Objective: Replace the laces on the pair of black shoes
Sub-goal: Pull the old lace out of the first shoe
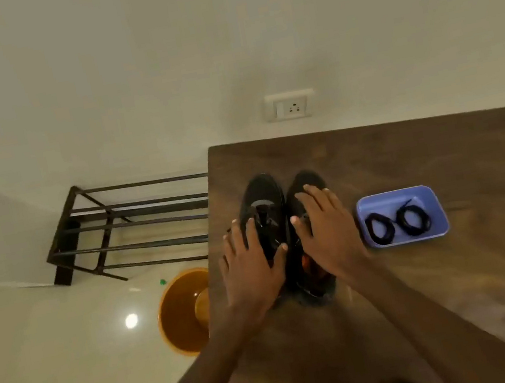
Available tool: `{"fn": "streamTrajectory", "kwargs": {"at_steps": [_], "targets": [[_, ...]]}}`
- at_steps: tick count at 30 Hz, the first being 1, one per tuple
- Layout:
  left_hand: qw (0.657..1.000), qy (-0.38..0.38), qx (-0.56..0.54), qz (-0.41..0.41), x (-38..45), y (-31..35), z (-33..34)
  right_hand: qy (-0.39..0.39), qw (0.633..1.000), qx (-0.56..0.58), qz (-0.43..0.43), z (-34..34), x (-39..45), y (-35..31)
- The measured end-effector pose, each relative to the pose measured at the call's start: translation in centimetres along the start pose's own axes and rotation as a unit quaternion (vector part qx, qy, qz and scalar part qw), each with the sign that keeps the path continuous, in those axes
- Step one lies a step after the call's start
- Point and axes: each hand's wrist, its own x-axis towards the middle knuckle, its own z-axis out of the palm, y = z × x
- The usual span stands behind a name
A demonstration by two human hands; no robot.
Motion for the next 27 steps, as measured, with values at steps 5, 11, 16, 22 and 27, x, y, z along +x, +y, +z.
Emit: {"fn": "streamTrajectory", "kwargs": {"at_steps": [5, 11, 16, 22, 27], "targets": [[0.995, 0.022, -0.097, 0.019, 0.3, -2.6, 5.5, 0.032, 0.999, 0.039, 0.000, 7.2, -1.6, 3.6], [0.990, 0.089, -0.091, 0.057, 1.1, -3.4, 7.2, 0.103, 0.991, 0.084, -0.009, 9.9, -0.8, 4.9], [0.993, 0.082, -0.061, 0.065, -0.8, -3.5, 7.0, 0.080, 0.993, 0.076, -0.039, 9.4, -1.6, 5.1], [0.994, 0.034, -0.098, 0.027, -4.7, -3.8, 6.4, 0.050, 0.996, 0.060, -0.040, 8.6, -5.8, 4.3], [0.937, 0.339, -0.002, 0.083, -10.8, -2.3, 8.3, 0.045, 0.994, -0.051, -0.085, 7.3, -6.0, 4.2]]}}
